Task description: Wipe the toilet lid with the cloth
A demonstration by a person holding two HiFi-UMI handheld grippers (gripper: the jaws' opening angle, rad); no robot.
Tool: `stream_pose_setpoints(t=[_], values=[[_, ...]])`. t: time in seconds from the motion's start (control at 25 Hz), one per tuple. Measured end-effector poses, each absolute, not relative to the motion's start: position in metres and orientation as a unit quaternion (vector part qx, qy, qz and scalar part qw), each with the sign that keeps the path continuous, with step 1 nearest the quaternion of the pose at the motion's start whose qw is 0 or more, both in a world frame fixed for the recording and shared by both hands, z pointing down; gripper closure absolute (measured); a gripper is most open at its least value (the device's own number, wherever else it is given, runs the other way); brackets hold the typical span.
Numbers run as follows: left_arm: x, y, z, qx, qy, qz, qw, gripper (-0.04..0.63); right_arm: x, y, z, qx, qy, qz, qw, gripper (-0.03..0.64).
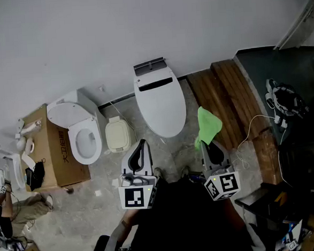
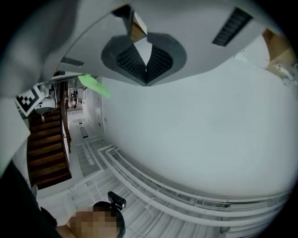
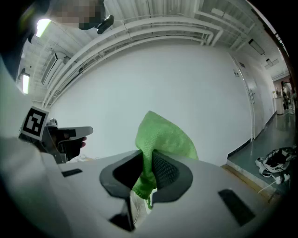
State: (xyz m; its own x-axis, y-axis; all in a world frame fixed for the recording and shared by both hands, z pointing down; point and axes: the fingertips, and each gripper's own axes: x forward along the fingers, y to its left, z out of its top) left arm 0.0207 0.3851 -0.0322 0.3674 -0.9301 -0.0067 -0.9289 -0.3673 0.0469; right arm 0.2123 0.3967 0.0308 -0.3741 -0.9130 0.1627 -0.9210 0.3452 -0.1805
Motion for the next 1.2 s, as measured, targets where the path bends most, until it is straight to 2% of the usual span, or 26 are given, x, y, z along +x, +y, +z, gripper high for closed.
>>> stream_pose_setpoints(t=[0.56, 1.2], values=[[-0.002, 0.392, -0.027, 0.834, -0.551, -0.021, 0.027, 0.597, 0.187, 0.405, 0.031, 0.563, -0.817, 0.126, 0.010, 0.546], [-0.048, 0.366, 0.011, 0.855, -0.516, 0.007, 0.053, 0.597, 0.137, 0.381, 0.060, 0.587, -0.797, 0.140, 0.036, 0.545]])
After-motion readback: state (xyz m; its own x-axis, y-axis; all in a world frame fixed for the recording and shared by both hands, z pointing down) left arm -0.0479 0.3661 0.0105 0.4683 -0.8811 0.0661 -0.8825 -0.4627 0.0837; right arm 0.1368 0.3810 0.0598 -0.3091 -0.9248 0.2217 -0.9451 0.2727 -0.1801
